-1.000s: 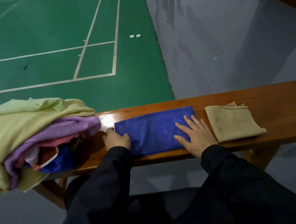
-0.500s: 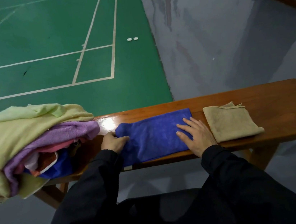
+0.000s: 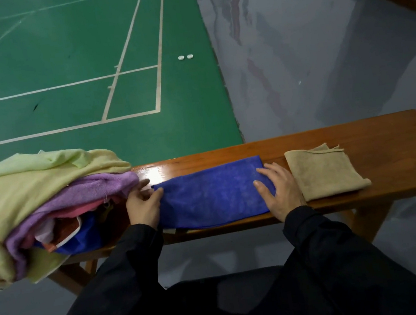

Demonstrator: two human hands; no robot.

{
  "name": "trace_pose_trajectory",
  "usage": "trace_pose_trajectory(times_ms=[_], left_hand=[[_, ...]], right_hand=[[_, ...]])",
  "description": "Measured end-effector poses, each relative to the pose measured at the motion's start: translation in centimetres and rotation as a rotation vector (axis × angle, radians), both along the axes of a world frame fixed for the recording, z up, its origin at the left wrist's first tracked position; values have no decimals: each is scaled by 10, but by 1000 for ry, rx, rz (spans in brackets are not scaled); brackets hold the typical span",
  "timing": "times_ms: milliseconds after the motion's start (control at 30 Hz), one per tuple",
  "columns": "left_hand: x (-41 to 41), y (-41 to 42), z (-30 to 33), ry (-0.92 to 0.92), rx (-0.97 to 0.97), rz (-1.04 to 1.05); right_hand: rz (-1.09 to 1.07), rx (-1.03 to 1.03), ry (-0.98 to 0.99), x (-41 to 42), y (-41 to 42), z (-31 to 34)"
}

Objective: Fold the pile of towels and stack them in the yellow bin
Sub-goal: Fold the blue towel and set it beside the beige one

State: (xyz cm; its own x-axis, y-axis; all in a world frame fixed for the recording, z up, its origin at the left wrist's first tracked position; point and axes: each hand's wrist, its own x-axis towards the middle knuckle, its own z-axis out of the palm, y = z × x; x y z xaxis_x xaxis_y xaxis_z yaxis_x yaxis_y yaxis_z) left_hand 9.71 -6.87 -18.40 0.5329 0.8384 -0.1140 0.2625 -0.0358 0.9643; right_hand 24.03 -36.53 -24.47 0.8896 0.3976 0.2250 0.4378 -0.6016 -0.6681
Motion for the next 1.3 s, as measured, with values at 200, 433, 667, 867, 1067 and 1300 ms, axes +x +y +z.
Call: trace_pose_trajectory(times_ms=[200, 433, 667, 867, 1067, 1300], left_hand=[[49, -48, 46, -123, 73, -185], [116, -135, 23, 50, 177, -399], [109, -166, 0, 253, 311, -620], [67, -127, -10, 396, 284, -313], [78, -122, -7, 193, -493, -225], [80, -168, 68, -162, -844, -712]], right_hand=[[-119, 204, 6, 0, 1, 7], [-162, 303, 52, 3, -3, 10], [-198, 337, 89, 6, -5, 11], [-106, 16, 77, 6, 3, 10], [-76, -101, 187, -2, 10, 18], [-88, 838, 856, -8, -10, 54]])
